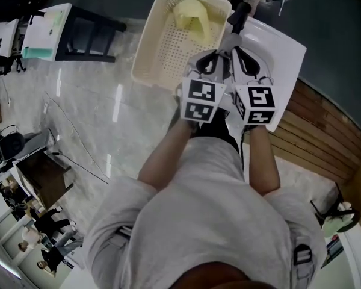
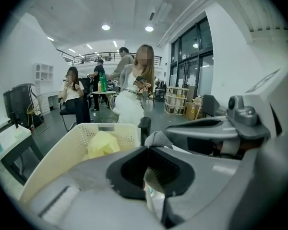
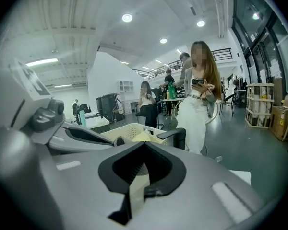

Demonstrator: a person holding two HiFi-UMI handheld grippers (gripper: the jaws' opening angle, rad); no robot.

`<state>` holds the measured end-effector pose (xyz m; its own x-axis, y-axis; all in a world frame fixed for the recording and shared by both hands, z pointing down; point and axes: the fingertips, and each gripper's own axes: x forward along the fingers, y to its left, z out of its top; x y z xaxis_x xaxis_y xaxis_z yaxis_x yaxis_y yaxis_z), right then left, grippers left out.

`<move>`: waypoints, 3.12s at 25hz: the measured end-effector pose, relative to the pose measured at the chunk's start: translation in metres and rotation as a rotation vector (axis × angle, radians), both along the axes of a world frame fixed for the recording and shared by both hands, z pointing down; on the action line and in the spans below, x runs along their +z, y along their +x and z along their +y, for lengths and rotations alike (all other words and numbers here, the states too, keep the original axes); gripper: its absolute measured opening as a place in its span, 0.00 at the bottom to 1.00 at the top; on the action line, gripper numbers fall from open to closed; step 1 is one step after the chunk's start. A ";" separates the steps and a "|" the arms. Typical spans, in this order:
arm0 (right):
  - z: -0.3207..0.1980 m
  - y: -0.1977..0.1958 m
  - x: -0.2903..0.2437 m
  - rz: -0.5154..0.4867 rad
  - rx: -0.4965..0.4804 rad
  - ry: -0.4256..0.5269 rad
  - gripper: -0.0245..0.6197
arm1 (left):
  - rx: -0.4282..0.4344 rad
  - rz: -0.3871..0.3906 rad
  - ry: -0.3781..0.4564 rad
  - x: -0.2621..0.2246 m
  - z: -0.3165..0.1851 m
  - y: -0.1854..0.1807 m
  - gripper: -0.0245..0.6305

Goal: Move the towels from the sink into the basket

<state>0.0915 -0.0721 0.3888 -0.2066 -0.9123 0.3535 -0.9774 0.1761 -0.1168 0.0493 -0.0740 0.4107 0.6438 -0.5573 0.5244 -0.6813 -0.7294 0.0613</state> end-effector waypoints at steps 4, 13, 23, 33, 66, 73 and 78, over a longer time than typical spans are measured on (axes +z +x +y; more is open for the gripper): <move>-0.010 -0.017 0.002 0.006 -0.030 -0.003 0.05 | -0.044 0.003 -0.002 0.001 -0.011 -0.022 0.08; -0.032 -0.067 -0.001 0.006 -0.128 0.003 0.05 | -0.171 -0.005 0.002 -0.002 -0.035 -0.084 0.08; -0.044 -0.107 0.002 0.018 -0.192 -0.007 0.05 | -0.255 -0.015 -0.031 0.010 -0.045 -0.132 0.08; -0.059 -0.113 0.005 0.029 -0.184 -0.031 0.05 | -0.264 -0.031 -0.078 0.027 -0.065 -0.137 0.08; -0.112 -0.115 0.028 0.033 -0.186 -0.085 0.05 | -0.229 -0.039 -0.215 0.071 -0.112 -0.130 0.25; -0.098 -0.113 0.011 0.033 -0.180 -0.049 0.05 | -0.244 -0.003 -0.151 0.038 -0.096 -0.138 0.27; -0.083 -0.116 -0.005 0.041 -0.188 -0.015 0.05 | -0.268 0.012 -0.089 0.016 -0.080 -0.146 0.26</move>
